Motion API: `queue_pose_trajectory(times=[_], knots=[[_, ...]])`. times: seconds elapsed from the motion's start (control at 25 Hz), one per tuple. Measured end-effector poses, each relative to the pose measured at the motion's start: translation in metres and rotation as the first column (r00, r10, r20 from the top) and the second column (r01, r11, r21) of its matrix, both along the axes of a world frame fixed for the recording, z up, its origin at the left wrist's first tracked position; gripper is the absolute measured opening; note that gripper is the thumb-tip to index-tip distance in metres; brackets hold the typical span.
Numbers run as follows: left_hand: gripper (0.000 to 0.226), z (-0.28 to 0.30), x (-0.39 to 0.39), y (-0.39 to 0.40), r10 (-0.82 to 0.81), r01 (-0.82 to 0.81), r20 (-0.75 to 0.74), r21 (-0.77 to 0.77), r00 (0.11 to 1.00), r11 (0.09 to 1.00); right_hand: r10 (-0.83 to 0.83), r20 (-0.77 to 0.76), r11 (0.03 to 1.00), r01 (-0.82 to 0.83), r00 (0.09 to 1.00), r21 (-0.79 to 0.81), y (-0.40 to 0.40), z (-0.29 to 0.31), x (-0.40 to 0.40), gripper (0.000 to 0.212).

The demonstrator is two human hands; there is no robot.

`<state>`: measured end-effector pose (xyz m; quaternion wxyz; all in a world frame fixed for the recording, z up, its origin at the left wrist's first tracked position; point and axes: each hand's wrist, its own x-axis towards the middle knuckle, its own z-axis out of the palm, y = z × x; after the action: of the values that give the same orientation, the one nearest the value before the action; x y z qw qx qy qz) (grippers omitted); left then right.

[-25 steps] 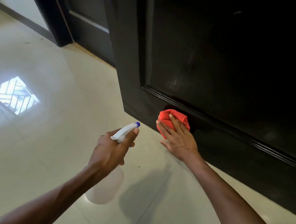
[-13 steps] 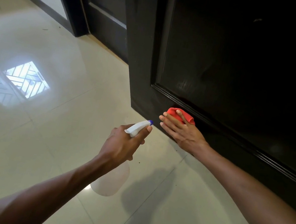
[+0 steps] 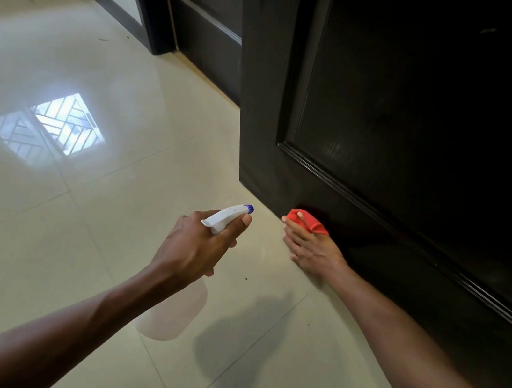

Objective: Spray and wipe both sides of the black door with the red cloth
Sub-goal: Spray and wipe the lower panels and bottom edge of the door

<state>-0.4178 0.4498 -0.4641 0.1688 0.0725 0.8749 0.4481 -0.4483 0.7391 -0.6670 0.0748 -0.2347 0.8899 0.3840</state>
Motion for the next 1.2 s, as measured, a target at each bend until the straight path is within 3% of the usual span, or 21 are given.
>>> queue_pose_trajectory(times=[0.16,0.24,0.36,0.68,0.84,1.04,1.2], knots=[[0.044,0.001,0.007,-0.008,0.01,-0.011,0.024,0.015,1.0,1.0,0.032,0.003,0.972,-0.031,0.999,-0.233,0.022,-0.008,0.026,0.062],[0.042,0.002,0.009,-0.01,0.003,-0.004,0.028,0.034,1.0,0.999,0.094,-0.054,0.959,-0.105,0.994,-0.262,0.043,-0.013,0.047,0.055],[0.042,0.006,0.009,-0.008,-0.017,0.015,0.024,0.064,1.0,0.998,0.084,-0.036,0.963,-0.09,0.996,-0.254,0.054,-0.012,0.067,0.055],[0.046,0.01,-0.013,0.001,0.127,-0.125,-0.01,0.133,0.992,0.983,0.008,-0.039,0.981,-0.015,0.999,-0.192,-0.024,0.028,-0.038,0.056],[0.042,0.007,-0.03,0.01,0.161,-0.157,-0.006,0.192,0.987,0.969,0.021,-0.229,0.947,-0.092,0.973,-0.307,-0.048,0.058,-0.08,0.058],[0.056,0.004,-0.037,0.023,0.134,-0.134,0.018,0.25,0.991,0.959,0.108,-0.378,0.903,-0.25,0.919,-0.349,0.007,0.08,-0.015,0.057],[0.066,0.004,-0.035,0.046,0.067,-0.07,0.019,0.272,0.998,0.96,0.072,-0.303,0.955,-0.153,0.95,-0.254,0.064,0.098,0.08,0.065]])
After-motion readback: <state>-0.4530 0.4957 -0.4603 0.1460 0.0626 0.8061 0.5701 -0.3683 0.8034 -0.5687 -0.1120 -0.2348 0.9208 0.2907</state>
